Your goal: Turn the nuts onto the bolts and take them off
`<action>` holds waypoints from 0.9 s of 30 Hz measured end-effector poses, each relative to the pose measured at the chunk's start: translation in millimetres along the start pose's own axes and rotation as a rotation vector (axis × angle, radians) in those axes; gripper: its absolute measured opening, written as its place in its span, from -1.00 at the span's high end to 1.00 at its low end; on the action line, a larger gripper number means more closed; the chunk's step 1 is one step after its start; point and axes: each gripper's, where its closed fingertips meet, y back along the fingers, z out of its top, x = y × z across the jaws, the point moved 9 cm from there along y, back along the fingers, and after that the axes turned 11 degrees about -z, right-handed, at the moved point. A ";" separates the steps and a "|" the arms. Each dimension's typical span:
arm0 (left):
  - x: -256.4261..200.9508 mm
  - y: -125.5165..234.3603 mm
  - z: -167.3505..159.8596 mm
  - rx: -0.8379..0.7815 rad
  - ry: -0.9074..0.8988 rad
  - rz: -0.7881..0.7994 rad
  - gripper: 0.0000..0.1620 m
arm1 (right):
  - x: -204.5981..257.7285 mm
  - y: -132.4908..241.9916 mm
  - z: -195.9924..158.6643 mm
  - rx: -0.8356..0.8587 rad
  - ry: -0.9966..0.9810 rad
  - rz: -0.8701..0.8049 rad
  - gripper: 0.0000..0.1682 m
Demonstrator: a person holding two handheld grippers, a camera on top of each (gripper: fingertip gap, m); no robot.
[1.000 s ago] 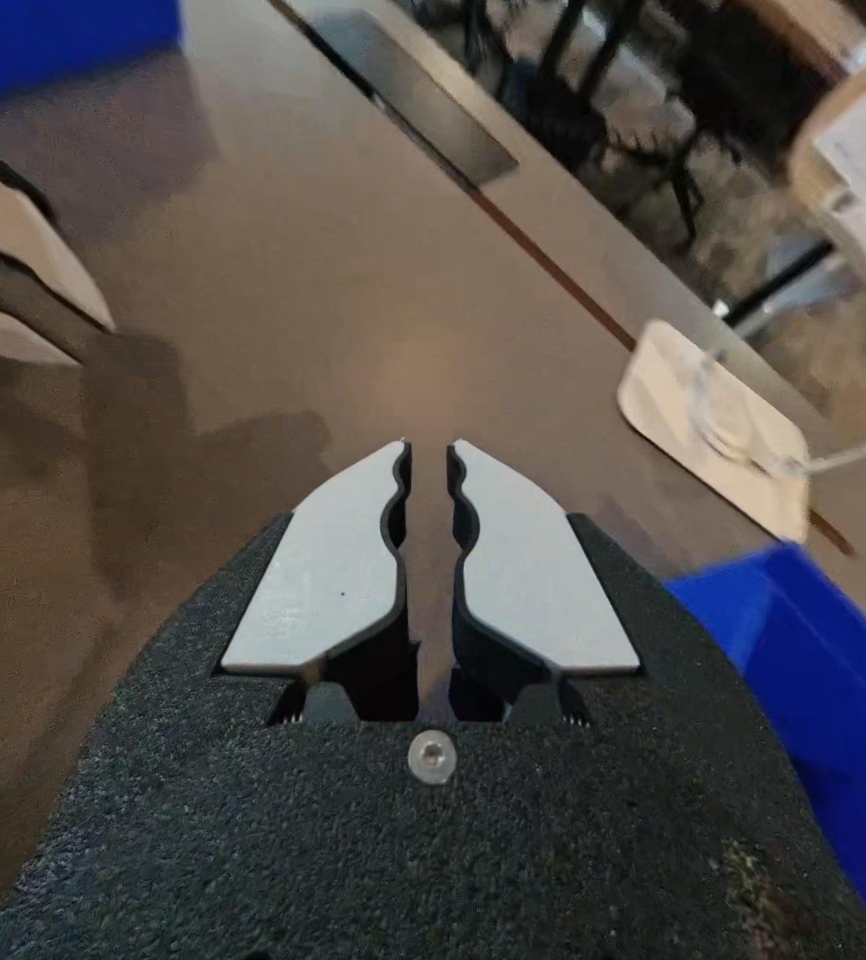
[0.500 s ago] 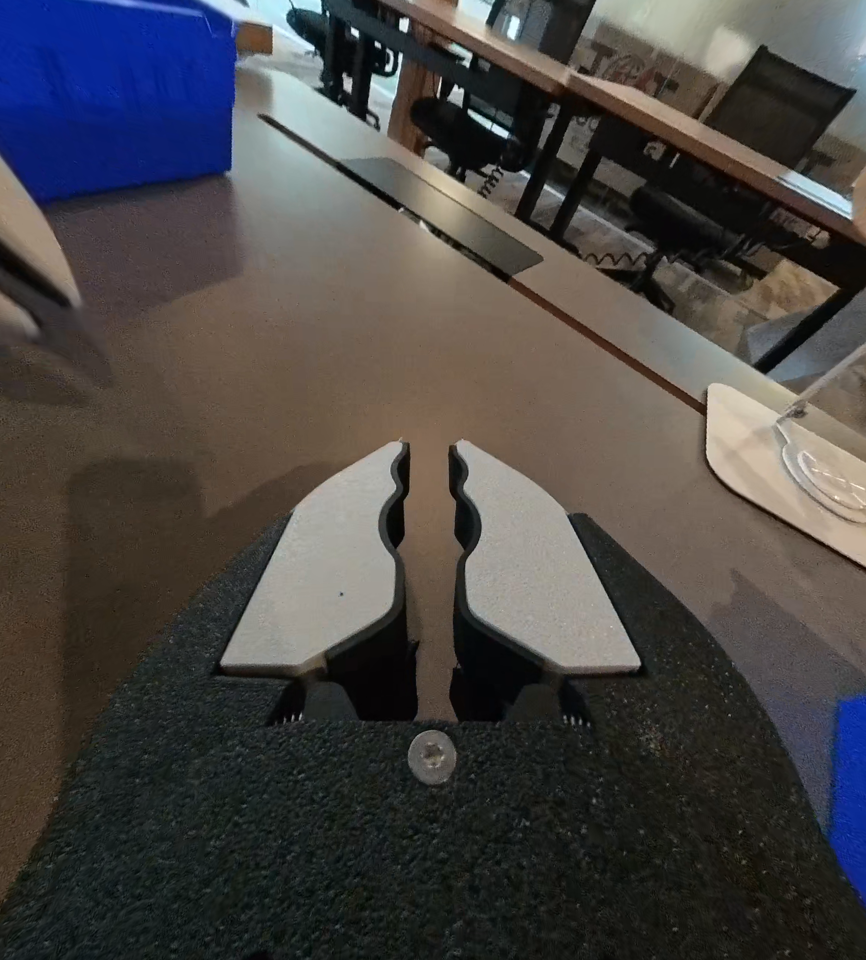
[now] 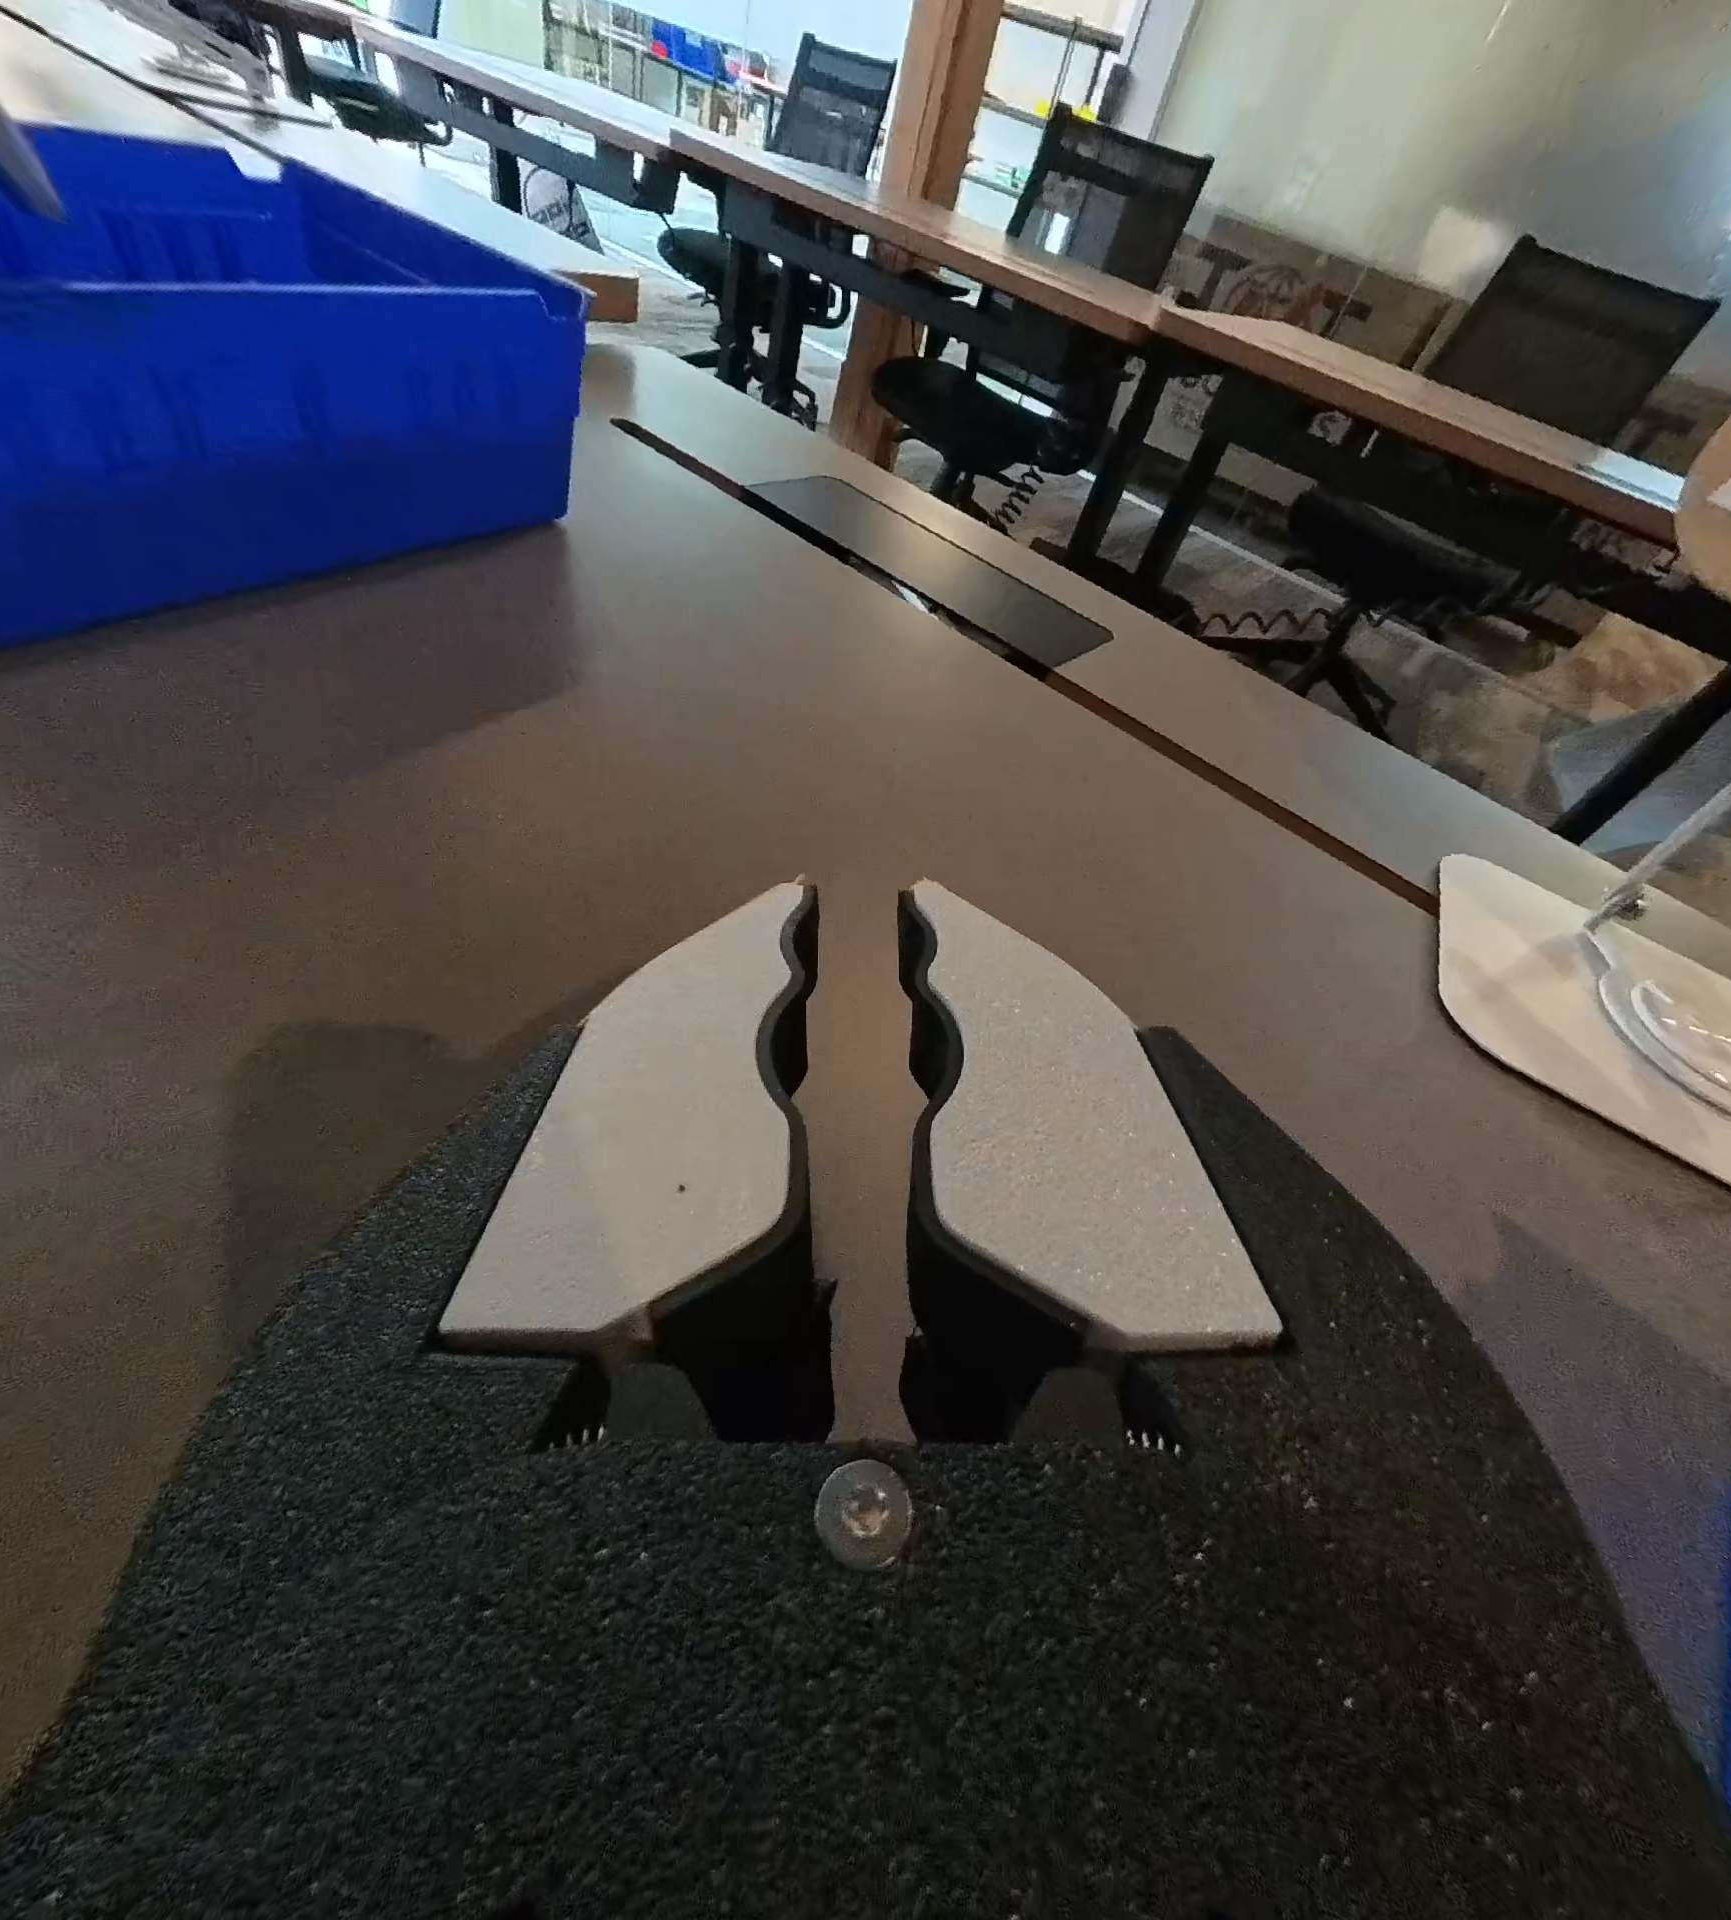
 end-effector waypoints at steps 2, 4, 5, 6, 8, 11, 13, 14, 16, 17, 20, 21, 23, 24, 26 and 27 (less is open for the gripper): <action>16.5 -17.5 -2.2 0.116 0.093 0.008 0.90 | -1.0 2.3 1.6 -0.013 -0.008 0.001 0.83; 27.5 -29.2 -1.7 0.169 0.136 0.047 0.85 | -1.6 4.5 3.7 -0.027 -0.022 0.009 0.83; 31.6 -33.4 -1.3 0.189 0.156 0.065 0.81 | -1.8 5.5 4.5 -0.034 -0.025 0.014 0.83; 35.1 -36.9 -1.1 0.207 0.175 0.080 0.75 | -2.1 6.1 4.9 -0.037 -0.028 0.016 0.83; 41.5 -43.0 -0.7 0.235 0.210 0.101 0.57 | -2.3 7.1 5.5 -0.041 -0.034 0.022 0.83; 48.4 -50.4 -3.3 0.286 0.268 0.104 0.53 | -1.9 8.5 7.0 -0.049 -0.034 0.029 0.83; 51.9 -54.5 -6.2 0.315 0.286 0.108 0.50 | -1.7 9.5 7.9 -0.054 -0.028 0.027 0.83; 52.9 -56.7 -7.8 0.329 0.294 0.101 0.50 | -1.5 9.8 8.2 -0.055 -0.024 0.027 0.83; 54.7 -60.4 -9.3 0.337 0.307 0.079 0.53 | -1.2 10.6 9.1 -0.059 -0.021 0.027 0.83; 55.4 -61.8 -9.6 0.336 0.315 0.065 0.56 | -1.1 10.9 9.4 -0.061 -0.020 0.027 0.83; 55.8 -64.9 -11.5 0.364 0.289 0.052 0.85 | -1.0 10.6 9.0 -0.057 -0.019 0.032 0.83; 55.0 -65.2 -12.0 0.377 0.257 0.056 0.88 | -0.9 10.5 8.8 -0.057 -0.020 0.032 0.83; 50.3 -62.8 -11.1 0.383 0.167 0.080 0.88 | -1.0 10.0 8.3 -0.054 -0.021 0.034 0.83; 45.4 -59.2 -8.9 0.347 0.120 0.085 0.89 | -0.9 9.9 8.1 -0.053 -0.022 0.035 0.83; 27.5 -44.1 -0.2 0.221 0.005 0.072 0.88 | -0.7 9.5 7.7 -0.056 -0.023 0.038 0.83; 14.2 -33.3 4.9 0.148 -0.071 0.068 0.88 | -0.4 9.2 7.6 -0.058 -0.022 0.041 0.83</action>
